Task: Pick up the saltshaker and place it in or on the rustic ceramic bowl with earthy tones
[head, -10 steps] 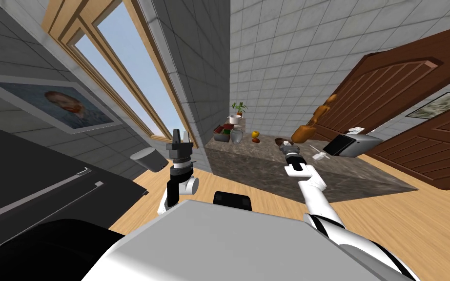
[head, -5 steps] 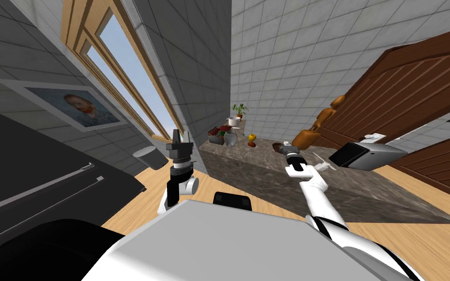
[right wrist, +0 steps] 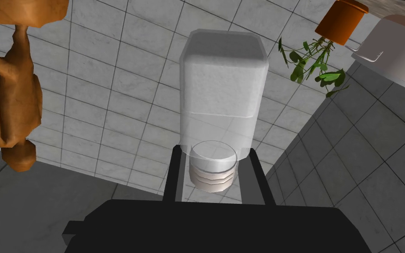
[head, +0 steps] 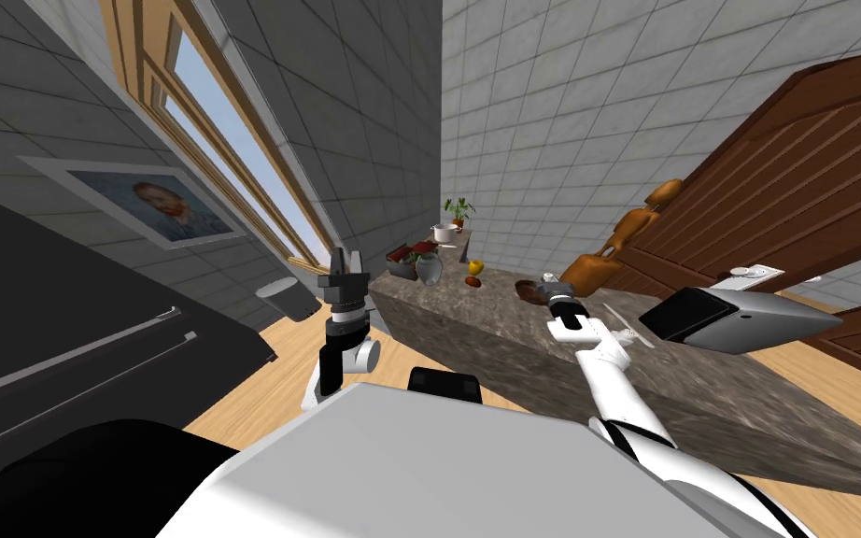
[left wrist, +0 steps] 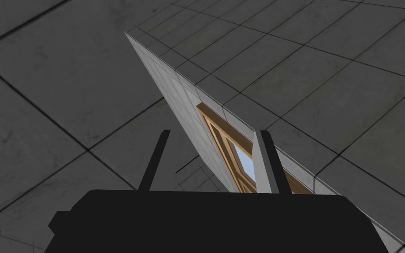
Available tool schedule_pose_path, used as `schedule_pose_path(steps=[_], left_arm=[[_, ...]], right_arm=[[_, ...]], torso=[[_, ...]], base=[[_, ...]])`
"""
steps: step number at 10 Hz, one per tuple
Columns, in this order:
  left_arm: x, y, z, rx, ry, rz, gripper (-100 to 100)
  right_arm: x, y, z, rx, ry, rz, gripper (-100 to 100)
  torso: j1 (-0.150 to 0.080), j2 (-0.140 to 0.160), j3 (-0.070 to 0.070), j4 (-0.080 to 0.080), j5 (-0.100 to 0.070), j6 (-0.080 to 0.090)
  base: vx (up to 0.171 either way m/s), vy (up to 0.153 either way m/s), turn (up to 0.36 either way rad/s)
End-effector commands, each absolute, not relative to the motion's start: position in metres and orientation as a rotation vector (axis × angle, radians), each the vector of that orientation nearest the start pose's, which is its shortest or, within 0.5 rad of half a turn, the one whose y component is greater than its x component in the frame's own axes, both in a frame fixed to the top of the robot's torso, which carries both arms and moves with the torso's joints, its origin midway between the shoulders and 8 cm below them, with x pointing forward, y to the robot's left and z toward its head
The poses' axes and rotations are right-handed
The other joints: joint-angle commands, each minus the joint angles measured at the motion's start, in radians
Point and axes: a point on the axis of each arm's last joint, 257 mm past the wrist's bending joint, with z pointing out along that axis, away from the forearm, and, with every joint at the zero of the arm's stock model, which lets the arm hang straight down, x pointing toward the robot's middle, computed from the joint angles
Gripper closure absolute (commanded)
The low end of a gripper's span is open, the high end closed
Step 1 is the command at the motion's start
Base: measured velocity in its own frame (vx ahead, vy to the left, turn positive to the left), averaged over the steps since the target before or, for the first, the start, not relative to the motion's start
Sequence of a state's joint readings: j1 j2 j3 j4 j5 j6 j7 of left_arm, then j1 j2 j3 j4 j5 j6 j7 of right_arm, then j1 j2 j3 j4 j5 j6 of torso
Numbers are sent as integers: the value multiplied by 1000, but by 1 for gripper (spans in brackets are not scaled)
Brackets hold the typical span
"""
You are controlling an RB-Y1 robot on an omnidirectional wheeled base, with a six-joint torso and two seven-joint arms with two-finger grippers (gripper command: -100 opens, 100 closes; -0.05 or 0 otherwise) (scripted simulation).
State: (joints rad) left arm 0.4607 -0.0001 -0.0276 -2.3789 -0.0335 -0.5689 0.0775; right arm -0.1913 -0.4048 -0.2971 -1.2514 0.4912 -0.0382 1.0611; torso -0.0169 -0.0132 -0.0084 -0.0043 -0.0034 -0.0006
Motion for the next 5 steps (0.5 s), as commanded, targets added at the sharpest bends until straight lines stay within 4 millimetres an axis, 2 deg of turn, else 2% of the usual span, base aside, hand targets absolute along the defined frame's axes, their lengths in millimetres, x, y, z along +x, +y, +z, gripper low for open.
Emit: schedule_pose_path(steps=[1,2,5], left_arm=[[311,255,90,-499,473,-1438,0],[311,255,90,-499,473,-1438,0],[311,255,90,-499,472,-1439,0]], right_arm=[[567,-499,-189,-12,1576,-478,100],[567,-500,-188,-13,1576,-482,-100],[567,-500,-188,-13,1576,-482,-100]], torso=[[0,0,0,0,0,0],[10,5,3,1,1,0],[16,8,5,1,3,0]], base=[[-4,-58,56],[-3,-7,-3],[0,0,0]])
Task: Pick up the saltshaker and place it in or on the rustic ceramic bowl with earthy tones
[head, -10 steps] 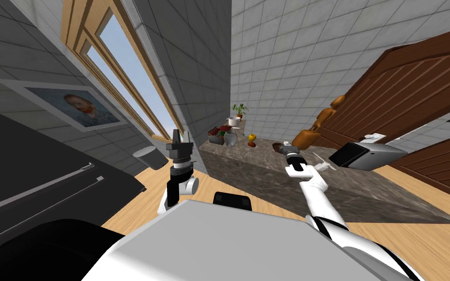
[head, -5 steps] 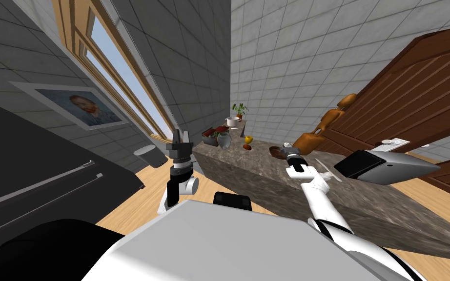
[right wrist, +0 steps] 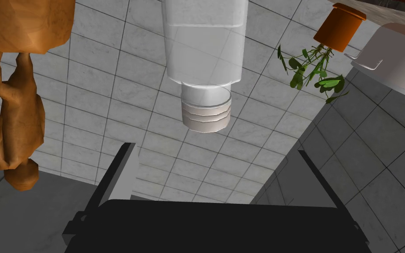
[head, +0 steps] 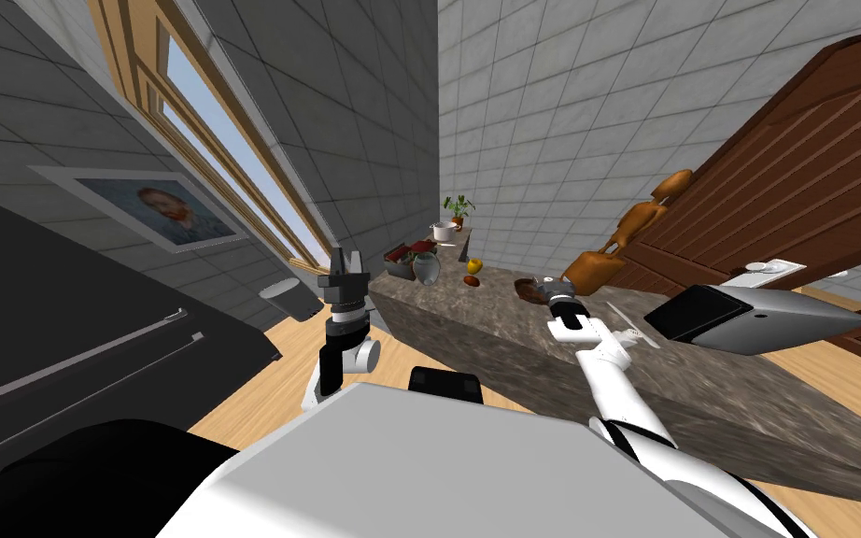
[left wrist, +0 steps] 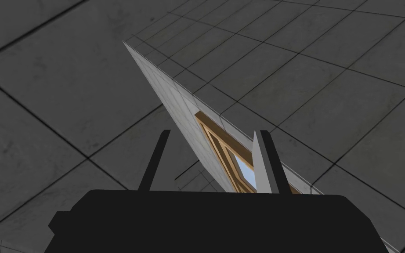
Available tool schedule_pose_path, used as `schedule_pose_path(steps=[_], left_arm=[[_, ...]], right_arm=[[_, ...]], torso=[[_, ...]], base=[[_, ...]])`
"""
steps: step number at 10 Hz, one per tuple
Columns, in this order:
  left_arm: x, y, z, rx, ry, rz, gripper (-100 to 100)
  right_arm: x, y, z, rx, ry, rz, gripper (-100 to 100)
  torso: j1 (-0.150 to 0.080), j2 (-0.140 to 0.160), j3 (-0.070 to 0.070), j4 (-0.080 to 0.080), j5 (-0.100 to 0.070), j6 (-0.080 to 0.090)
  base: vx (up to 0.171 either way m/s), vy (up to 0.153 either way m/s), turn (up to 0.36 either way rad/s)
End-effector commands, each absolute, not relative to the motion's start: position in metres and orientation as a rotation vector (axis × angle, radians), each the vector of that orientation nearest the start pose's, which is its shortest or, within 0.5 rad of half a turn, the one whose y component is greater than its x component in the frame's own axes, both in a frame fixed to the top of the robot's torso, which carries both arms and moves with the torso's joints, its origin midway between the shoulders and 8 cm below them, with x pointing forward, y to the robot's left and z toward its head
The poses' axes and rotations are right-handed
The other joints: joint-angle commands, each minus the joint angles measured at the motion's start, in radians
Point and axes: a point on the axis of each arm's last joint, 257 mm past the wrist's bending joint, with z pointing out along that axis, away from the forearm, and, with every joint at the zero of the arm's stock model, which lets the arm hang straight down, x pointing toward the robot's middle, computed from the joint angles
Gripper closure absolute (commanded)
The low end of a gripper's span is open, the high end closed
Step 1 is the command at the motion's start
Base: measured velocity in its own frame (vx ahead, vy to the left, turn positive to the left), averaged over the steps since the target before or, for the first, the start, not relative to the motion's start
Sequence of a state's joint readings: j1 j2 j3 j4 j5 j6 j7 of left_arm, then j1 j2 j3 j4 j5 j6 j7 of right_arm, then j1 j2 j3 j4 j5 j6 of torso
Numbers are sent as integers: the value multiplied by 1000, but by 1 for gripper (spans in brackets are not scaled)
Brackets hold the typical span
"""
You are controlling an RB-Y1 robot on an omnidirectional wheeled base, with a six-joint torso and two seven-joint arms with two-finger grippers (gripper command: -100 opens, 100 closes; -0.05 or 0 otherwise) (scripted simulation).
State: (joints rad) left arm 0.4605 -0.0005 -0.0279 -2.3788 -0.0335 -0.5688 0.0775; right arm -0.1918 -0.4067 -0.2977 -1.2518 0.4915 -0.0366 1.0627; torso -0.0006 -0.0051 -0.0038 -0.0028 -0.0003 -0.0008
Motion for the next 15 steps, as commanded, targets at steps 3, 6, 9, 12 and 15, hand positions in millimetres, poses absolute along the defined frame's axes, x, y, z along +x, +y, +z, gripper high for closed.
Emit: schedule_pose_path(steps=[3,6,9,12,15], left_arm=[[311,255,90,-499,472,-1439,0],[311,255,90,-499,472,-1439,0],[311,255,90,-499,472,-1439,0],[311,255,90,-499,473,-1438,0],[311,255,90,-499,473,-1438,0]], right_arm=[[574,-506,-176,-4,1575,-490,-100],[583,-514,-158,10,1573,-504,-100],[595,-525,-133,32,1570,-524,-100],[597,-526,-129,35,1569,-527,0],[597,-526,-129,35,1569,-527,0]], torso=[[0,0,0,0,0,0],[-1,5,3,1,0,0],[0,7,4,2,0,0],[0,3,2,1,0,0],[0,0,0,0,0,0]], base=[[-14,-3,25],[-85,-12,73],[-100,-9,80],[-34,-3,23],[0,0,0]])
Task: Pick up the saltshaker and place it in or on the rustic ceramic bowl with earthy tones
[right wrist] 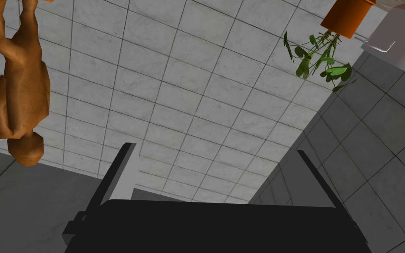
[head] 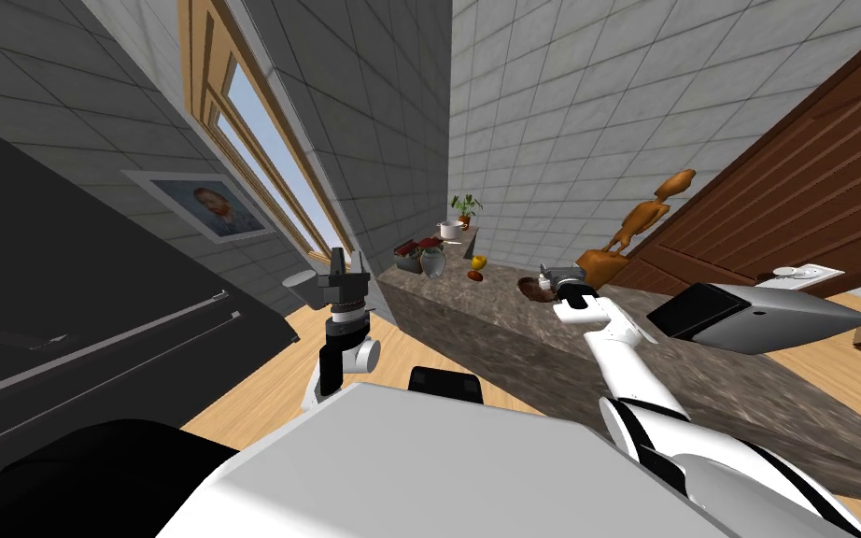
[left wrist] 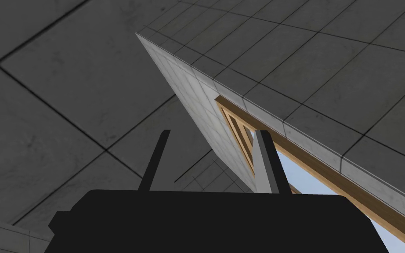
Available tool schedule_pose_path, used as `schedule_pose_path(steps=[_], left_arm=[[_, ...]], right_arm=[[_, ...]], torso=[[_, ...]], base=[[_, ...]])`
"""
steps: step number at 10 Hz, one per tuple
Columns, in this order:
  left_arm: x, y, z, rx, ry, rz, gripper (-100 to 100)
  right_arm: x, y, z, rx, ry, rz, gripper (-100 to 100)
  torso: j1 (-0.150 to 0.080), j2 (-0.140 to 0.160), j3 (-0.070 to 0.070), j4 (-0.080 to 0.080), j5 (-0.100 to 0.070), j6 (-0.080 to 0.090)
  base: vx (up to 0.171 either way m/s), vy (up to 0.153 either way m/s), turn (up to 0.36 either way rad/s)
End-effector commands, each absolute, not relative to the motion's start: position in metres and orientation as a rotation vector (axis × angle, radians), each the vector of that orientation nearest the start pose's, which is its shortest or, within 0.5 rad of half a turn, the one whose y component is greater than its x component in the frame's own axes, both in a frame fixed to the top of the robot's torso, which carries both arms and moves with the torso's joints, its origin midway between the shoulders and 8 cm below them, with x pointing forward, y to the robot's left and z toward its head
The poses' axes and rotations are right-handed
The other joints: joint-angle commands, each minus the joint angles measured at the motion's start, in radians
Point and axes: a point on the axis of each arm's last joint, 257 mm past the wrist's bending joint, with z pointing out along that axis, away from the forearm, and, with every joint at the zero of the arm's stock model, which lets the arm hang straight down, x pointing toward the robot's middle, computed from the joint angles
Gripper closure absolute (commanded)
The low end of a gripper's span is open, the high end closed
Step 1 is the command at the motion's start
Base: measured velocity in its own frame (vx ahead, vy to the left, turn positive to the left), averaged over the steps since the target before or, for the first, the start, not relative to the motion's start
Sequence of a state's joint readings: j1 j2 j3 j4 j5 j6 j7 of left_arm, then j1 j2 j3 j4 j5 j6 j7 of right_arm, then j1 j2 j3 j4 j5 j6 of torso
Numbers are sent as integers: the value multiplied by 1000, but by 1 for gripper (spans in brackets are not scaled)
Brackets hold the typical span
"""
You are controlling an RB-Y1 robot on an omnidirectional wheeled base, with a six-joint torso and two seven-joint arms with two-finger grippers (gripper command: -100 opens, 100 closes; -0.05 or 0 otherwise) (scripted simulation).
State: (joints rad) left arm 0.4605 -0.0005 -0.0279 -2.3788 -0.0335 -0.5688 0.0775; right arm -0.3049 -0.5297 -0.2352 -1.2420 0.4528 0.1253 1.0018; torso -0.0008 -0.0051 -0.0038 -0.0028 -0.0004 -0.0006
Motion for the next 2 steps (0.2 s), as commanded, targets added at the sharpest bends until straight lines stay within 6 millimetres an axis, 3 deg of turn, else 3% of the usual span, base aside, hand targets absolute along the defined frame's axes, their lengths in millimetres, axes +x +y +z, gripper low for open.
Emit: schedule_pose_path(steps=[1,2], left_arm=[[311,255,90,-499,473,-1438,0],[311,255,90,-499,473,-1438,0]], right_arm=[[597,-526,-129,35,1569,-527,0],[597,-526,-129,35,1569,-527,0]], torso=[[0,0,0,0,0,0],[0,0,0,0,0,0]], base=[[0,0,0],[0,0,0]])
